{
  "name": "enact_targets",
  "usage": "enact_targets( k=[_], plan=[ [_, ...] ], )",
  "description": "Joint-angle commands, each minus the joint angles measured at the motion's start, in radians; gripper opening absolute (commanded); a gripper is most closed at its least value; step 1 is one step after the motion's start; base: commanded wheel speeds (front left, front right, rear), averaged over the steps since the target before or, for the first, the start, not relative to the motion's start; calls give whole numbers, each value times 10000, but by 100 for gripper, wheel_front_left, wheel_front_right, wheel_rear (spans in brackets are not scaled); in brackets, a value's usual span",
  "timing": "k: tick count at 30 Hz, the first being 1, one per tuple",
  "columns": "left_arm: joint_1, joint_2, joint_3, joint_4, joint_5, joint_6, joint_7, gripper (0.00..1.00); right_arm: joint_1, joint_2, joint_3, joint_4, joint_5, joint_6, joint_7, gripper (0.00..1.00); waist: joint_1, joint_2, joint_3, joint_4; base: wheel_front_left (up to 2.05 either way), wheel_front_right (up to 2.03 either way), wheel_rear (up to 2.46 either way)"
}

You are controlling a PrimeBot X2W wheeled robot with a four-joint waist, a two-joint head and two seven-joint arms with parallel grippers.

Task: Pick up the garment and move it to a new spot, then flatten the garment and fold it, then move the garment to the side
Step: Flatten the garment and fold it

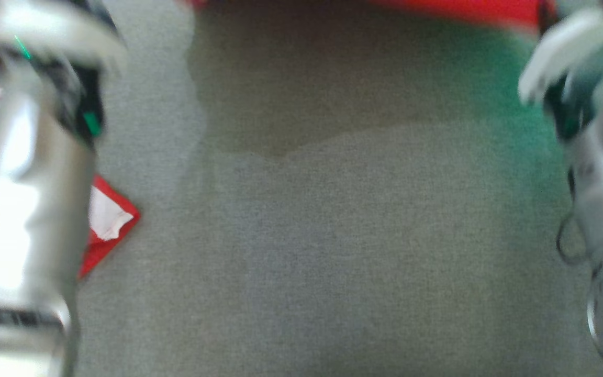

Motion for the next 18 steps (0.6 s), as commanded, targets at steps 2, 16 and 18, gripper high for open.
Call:
enact_targets(
  k=[2,16,18],
  plan=[
    [573,594,-77,-315,112,28,-192,0,213,-217,407,42,309,65,323,0,1,0,-384,191,0,0,0],
    [5740,1382,-1725,-2857,-334,65,-99,0,3027,-1867,4097,-1429,3719,65,1912,0,1,0,-2028,527,0,0,0],
    [6276,1490,-1823,-3314,-329,163,42,0,3422,-2217,4485,-1849,4228,65,2106,0,1,0,-2281,530,0,0,0]
  ],
)
